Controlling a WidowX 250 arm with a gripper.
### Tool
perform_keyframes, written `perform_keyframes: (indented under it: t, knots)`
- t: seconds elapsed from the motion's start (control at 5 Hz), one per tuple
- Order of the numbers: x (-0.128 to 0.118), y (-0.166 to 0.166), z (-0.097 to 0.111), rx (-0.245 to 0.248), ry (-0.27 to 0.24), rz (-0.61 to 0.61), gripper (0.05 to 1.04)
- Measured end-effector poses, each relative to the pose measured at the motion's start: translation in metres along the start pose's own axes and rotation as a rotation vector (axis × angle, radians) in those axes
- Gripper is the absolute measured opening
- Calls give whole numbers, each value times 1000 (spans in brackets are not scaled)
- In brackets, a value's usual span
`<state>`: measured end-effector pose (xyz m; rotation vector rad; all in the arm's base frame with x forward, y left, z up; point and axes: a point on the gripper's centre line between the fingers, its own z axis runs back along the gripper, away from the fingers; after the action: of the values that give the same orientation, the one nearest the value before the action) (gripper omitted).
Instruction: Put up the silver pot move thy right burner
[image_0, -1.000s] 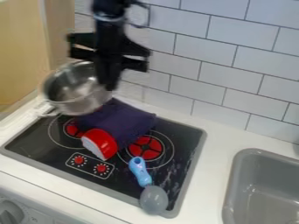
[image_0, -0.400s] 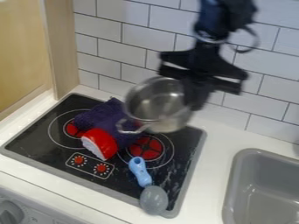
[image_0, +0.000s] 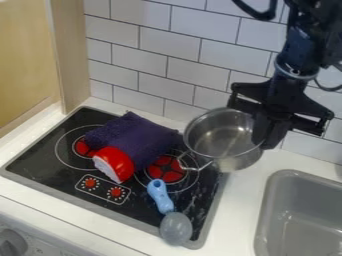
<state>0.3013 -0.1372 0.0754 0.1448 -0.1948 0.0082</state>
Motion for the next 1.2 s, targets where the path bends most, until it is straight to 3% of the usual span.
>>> perform_keyframes:
  t: [0.6, 1.2]
  knots:
    - [4, -10, -30, 88, 41, -80, 51]
    - [7, -27, -47, 74, 56, -128, 51]
